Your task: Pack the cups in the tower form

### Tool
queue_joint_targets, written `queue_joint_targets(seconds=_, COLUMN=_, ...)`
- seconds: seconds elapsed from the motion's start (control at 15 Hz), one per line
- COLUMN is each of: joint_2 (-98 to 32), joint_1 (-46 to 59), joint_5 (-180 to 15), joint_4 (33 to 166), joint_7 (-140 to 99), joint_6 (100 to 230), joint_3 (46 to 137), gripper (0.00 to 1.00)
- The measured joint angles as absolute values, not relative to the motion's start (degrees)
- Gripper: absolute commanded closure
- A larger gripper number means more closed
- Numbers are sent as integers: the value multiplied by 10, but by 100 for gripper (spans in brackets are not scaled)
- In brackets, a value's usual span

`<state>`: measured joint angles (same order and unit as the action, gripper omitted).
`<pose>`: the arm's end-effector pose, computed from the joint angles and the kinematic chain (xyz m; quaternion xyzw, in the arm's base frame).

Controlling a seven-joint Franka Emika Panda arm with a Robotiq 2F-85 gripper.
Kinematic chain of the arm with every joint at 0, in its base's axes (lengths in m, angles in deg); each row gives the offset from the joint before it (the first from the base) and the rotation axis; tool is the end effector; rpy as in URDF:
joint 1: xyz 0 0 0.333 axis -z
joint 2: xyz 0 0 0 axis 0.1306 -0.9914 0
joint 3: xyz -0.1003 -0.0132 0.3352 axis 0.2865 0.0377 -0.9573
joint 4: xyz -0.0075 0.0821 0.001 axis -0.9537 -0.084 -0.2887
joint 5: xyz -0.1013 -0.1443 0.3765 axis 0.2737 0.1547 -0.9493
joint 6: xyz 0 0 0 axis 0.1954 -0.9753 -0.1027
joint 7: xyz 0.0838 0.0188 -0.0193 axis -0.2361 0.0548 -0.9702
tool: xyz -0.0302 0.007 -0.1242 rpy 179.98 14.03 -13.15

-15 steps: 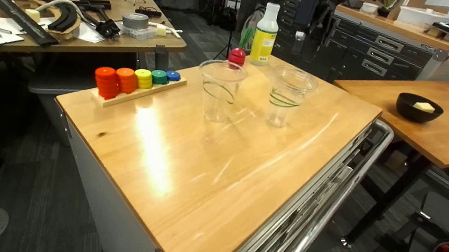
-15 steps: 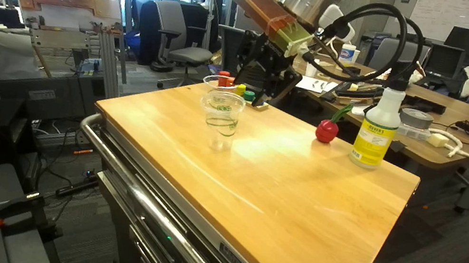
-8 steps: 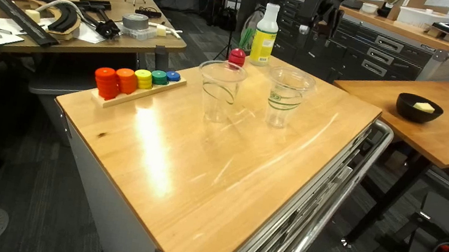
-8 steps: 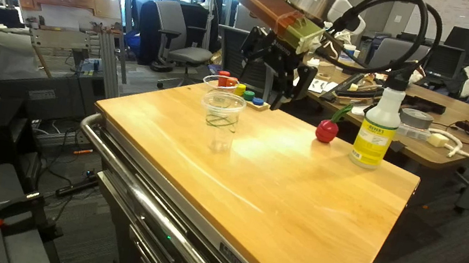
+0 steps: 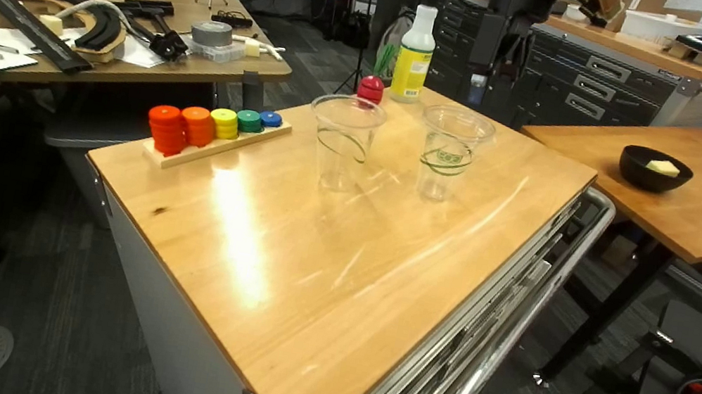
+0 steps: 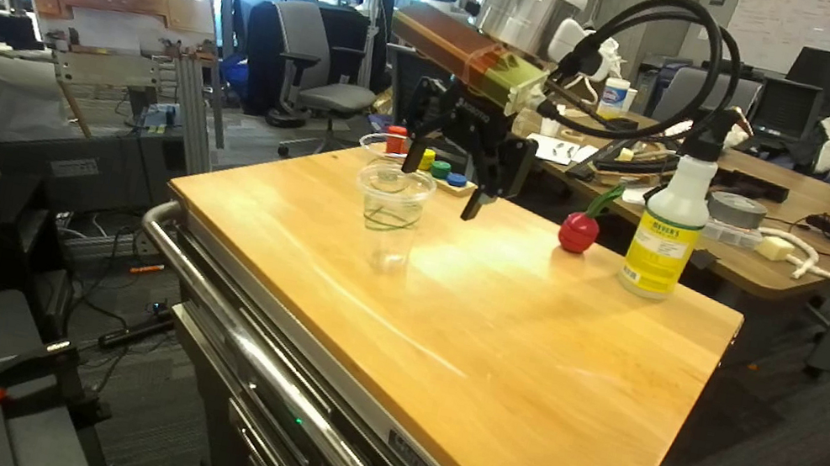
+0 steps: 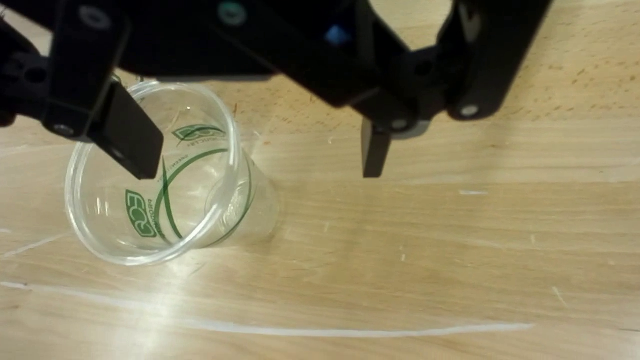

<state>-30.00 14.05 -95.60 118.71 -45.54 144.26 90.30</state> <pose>0.5981 -0.0821 0.3465 -0.9915 -0.0544 0.0745 0.0916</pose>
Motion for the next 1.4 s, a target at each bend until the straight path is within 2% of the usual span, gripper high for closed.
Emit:
queue_joint_targets(seconds=0.73, joint_2=-306, joint_1=124, joint_5=-949, joint_4=1213, joint_7=-416, joint_6=1467, joint_3=898, gripper=0)
queue_joint_targets(seconds=0.8, joint_2=-309, joint_1=123, joint_5=-948, joint_4=1213, joint_7=-406, joint_6=1472, joint_3=898, gripper=25)
queue_joint_targets(seconds=0.87, joint_2=-312, joint_1=121, joint_5=-947, joint_4=1214, joint_7=-397, joint_6=1478, joint_3=898, gripper=25)
queue_joint_targets(seconds=1.07, joint_2=-320, joint_1=115, joint_5=-931, joint_4=1214, joint_7=-368, joint_6=1505, joint_3=898, gripper=51)
queue_joint_targets(seconds=1.2, joint_2=-321, joint_1=112, joint_5=-914, joint_4=1214, joint_7=-344, joint_6=1519, joint_3=898, gripper=64)
queue_joint_targets(seconds=1.4, joint_2=-318, joint_1=111, joint_5=-885, joint_4=1214, joint_7=-310, joint_6=1531, joint_3=899, gripper=89)
